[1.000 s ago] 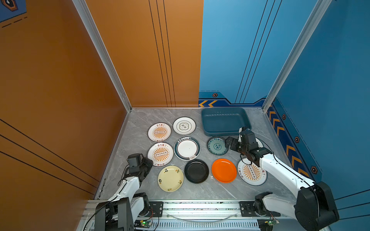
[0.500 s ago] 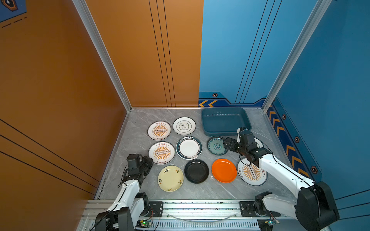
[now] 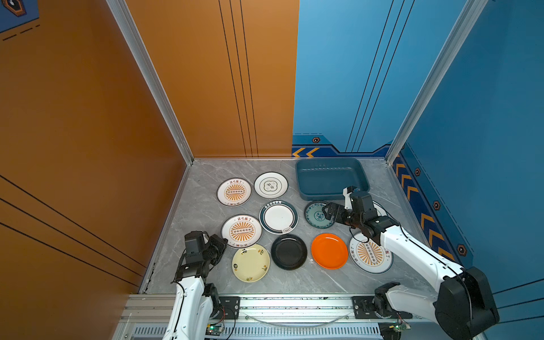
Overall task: Place the plates into the plastic bin on the countertop
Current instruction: 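Grasp the orange-sunburst plate's edge with the left gripper while the right gripper moves toward center, then tilt the sunburst plate up with the left gripper while the right gripper grasps its rim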
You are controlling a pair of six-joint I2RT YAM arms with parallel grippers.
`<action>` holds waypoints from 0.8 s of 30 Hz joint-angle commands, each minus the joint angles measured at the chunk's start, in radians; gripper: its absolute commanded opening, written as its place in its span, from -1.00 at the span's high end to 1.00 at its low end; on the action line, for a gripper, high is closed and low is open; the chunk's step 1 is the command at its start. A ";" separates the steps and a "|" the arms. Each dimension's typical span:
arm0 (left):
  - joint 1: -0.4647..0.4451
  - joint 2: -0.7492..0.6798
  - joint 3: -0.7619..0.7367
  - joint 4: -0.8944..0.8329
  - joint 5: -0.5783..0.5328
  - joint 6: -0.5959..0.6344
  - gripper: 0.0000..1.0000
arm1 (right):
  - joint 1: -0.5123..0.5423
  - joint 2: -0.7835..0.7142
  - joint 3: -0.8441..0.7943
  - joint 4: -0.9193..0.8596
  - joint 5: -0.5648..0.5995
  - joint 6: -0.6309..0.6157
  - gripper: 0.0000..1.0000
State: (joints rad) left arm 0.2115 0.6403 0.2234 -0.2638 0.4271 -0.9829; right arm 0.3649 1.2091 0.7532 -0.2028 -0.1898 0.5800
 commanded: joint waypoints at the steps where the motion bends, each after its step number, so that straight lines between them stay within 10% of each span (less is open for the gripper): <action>1: 0.007 -0.019 0.049 0.000 0.100 -0.022 1.00 | 0.011 0.001 0.042 -0.025 -0.093 -0.017 -0.97; 14: -0.012 -0.043 0.082 0.105 0.150 -0.083 1.00 | 0.078 0.114 0.097 0.045 -0.237 0.037 -0.81; 24: -0.216 0.171 0.287 0.183 0.150 0.032 1.00 | 0.148 0.258 0.215 0.128 -0.334 0.095 -0.79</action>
State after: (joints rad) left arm 0.0521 0.7547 0.4442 -0.1680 0.5365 -1.0050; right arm 0.4973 1.4376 0.9138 -0.1223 -0.4770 0.6456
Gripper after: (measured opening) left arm 0.059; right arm 0.893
